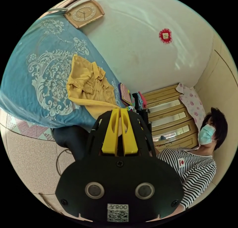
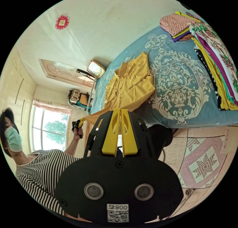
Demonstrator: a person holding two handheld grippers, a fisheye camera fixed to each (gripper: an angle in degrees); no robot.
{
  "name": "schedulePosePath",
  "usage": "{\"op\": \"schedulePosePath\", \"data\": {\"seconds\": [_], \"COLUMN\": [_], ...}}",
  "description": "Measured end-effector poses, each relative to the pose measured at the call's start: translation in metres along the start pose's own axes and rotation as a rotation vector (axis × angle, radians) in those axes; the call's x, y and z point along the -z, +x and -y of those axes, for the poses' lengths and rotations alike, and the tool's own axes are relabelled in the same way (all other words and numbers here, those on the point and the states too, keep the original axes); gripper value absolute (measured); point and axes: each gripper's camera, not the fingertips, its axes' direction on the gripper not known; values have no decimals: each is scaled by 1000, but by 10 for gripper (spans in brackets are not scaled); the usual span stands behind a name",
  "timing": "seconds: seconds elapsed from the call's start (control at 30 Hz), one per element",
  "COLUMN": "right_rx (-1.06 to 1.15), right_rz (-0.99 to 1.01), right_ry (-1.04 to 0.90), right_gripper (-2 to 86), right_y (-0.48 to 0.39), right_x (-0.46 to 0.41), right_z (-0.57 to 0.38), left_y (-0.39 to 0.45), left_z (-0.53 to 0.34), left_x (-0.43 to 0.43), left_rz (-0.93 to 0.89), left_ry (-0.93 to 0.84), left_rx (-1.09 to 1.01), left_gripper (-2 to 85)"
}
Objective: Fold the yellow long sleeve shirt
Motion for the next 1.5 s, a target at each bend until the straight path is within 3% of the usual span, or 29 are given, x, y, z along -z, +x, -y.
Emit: {"op": "schedulePosePath", "data": {"seconds": [0.37,0.63,0.9,1.0,1.13,1.27,1.37,1.5], "right_rx": [56,-138,36,149,282,512,651,752], "right_rz": [-62,-179,-409,-575,-579,-516,-573,-630], "right_ry": [37,-55,6,21,7,-215,-346,-381], "right_gripper": [1,5,25,39,50,32,11,0], "right_y": [-12,48,-3,-48,-112,-183,-217,-253], "right_x": [-39,-144,-166,-181,-207,-276,-326,-358], "right_z": [271,428,432,421,410,395,390,395], "left_y": [-75,-184,-158,-132,-119,-138,-145,-144], "left_z": [246,330,318,306,295,296,304,313], "left_x": [-127,-251,-318,-385,-502,-590,-633,-671], "left_rz": [99,345,443,430,420,396,484,558], "left_ry": [75,11,46,-64,-300,-416,-457,-476], "left_rx": [60,197,-57,-189,-301,-242,-252,-309], "left_gripper": [10,25,67,77,76,60,37,15]}}
